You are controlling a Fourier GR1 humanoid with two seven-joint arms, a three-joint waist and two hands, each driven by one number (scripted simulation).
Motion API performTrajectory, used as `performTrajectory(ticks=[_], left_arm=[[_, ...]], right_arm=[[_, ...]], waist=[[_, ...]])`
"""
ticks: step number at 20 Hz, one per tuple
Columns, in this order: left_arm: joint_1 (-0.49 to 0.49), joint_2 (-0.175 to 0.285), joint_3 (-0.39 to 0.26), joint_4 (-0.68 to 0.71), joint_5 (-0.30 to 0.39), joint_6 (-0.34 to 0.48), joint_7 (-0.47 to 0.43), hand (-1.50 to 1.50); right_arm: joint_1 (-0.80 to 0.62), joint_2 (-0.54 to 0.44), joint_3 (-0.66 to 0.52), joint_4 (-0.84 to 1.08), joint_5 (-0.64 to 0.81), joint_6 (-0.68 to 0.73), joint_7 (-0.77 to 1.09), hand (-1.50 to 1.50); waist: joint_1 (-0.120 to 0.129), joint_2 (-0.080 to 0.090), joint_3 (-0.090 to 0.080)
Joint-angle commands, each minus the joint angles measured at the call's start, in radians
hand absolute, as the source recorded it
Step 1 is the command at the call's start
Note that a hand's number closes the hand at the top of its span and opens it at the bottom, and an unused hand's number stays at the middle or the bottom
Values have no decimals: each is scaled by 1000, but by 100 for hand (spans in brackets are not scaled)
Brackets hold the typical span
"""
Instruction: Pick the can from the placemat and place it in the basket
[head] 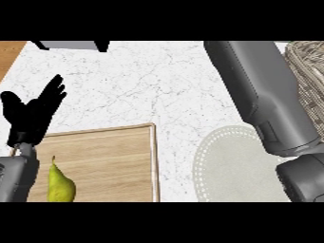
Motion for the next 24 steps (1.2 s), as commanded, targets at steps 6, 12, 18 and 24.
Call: performTrajectory(ticks=[6,12,18,24], left_arm=[[11,6,22,8,-3,8,-19,0],[10,-21,6,21,-25,29,-33,0],[15,6,45,0,11,11,16,0],[62,6,44,-71,14,8,37,0]], right_arm=[[-87,-145,-75,151,118,46,176,150],[-55,-206,-115,167,147,12,179,150],[41,-235,-163,111,111,9,101,150],[164,-266,-193,52,74,-39,6,150]], waist=[[-20,-2,0],[-33,-4,1],[-54,-16,3],[-48,-16,3]])
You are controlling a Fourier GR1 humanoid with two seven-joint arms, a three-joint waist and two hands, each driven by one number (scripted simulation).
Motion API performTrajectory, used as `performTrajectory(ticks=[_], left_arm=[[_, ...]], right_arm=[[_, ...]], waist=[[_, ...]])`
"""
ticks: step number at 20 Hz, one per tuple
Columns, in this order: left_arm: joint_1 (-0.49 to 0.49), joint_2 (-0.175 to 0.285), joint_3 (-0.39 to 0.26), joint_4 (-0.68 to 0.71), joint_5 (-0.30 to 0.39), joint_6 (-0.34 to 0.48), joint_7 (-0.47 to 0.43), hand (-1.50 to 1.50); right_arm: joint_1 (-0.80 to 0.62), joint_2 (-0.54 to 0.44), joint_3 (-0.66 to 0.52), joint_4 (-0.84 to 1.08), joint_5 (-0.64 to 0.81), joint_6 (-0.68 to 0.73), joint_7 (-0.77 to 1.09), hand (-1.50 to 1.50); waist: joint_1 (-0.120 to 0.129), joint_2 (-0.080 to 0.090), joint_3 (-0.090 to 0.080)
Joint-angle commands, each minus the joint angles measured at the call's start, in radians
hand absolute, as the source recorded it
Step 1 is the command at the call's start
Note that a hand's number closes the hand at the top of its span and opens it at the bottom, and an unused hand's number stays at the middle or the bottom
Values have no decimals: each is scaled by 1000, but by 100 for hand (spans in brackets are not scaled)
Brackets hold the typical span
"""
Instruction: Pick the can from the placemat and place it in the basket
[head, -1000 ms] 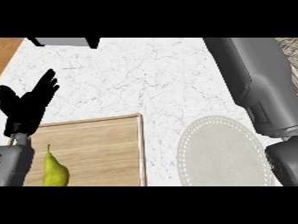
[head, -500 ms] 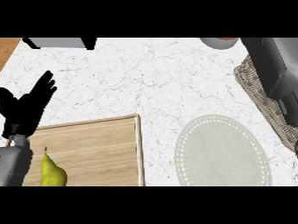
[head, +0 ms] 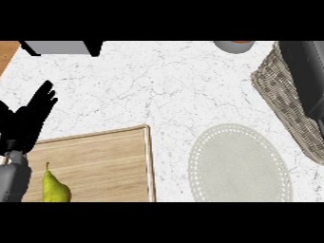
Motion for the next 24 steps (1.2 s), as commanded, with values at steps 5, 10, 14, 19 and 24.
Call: performTrajectory(ticks=[5,10,14,19,24], left_arm=[[44,-13,-2,-45,-12,9,3,0],[18,-21,-5,-14,-15,6,-16,0],[-37,25,29,-24,20,-27,50,0],[-30,-3,17,9,-1,-20,15,0],[10,24,41,23,11,-50,-24,0]], right_arm=[[193,-2,-40,-138,-74,-77,-17,150],[252,-46,-114,-117,-13,-244,106,-150],[234,-61,-141,-76,-37,-206,32,-150],[228,-62,-119,-129,-115,-188,-101,-150],[278,-77,-173,-234,-109,-341,-36,-150]], waist=[[-9,-4,0],[0,3,0],[8,4,0],[2,2,0],[-5,-3,0]])
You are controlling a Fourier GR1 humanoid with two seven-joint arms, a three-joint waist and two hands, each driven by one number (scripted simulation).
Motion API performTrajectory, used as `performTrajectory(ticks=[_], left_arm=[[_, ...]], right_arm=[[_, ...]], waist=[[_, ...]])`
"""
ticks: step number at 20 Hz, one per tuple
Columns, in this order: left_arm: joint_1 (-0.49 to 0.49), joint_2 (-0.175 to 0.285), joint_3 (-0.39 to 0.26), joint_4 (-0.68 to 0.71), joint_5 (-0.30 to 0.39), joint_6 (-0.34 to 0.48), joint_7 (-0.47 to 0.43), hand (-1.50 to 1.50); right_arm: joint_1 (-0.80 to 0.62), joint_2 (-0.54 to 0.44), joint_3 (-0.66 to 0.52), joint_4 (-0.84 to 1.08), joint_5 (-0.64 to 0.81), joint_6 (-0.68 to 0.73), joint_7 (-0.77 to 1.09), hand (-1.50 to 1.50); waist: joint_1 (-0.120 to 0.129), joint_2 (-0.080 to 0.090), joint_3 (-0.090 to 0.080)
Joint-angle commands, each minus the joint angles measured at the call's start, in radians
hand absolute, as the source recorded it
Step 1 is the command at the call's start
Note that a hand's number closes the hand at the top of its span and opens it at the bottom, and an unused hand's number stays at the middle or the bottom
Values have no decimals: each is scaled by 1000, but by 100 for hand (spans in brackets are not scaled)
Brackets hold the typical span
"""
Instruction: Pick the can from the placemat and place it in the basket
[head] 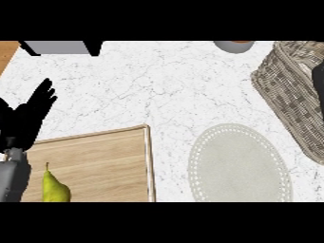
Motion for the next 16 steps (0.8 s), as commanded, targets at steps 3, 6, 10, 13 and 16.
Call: performTrajectory(ticks=[3,6,10,13,16], left_arm=[[11,22,27,-13,25,-16,24,0],[13,-11,13,-1,4,21,27,0],[49,15,41,-15,10,12,0,0],[92,-2,42,-5,1,25,-24,0],[60,0,31,-40,3,31,31,0]], right_arm=[[54,-7,-62,-178,-17,-184,70,-150],[153,60,-98,-309,-49,-248,82,-150],[302,96,-87,-594,-133,-114,62,-150],[456,158,-44,-798,-219,-39,49,-150],[595,173,-5,-969,-285,88,57,-150]], waist=[[-20,-12,0],[-46,-17,0],[-63,-25,-1],[-81,-31,-2],[-89,-32,-1]])
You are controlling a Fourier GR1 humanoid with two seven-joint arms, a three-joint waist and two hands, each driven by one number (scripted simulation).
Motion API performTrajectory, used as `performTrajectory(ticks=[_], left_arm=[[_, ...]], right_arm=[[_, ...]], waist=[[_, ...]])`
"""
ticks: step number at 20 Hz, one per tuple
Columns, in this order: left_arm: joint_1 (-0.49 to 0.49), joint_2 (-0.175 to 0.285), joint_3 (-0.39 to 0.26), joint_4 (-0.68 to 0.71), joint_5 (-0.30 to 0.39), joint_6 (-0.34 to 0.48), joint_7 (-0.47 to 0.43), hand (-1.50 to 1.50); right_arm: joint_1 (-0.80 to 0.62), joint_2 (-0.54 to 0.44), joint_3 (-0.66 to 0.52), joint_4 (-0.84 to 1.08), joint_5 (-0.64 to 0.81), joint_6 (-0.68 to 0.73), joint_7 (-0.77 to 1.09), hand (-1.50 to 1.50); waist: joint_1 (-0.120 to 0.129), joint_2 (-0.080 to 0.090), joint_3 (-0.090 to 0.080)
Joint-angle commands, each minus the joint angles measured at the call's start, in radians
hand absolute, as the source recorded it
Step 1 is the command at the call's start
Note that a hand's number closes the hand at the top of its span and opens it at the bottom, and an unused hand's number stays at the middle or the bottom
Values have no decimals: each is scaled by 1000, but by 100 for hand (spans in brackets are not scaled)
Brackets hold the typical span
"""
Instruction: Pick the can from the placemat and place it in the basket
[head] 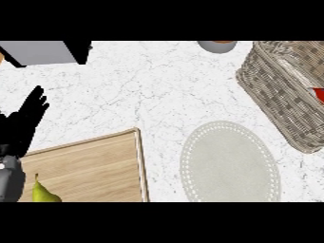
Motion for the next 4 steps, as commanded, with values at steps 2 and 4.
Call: performTrajectory(ticks=[2,4], left_arm=[[63,1,13,-22,-1,-1,-35,0],[34,-5,-5,-38,0,0,13,0]], right_arm=[[276,74,68,-348,-107,144,8,-150],[366,57,89,-483,-168,214,13,-150]], waist=[[-8,-3,0],[-14,-2,0]])
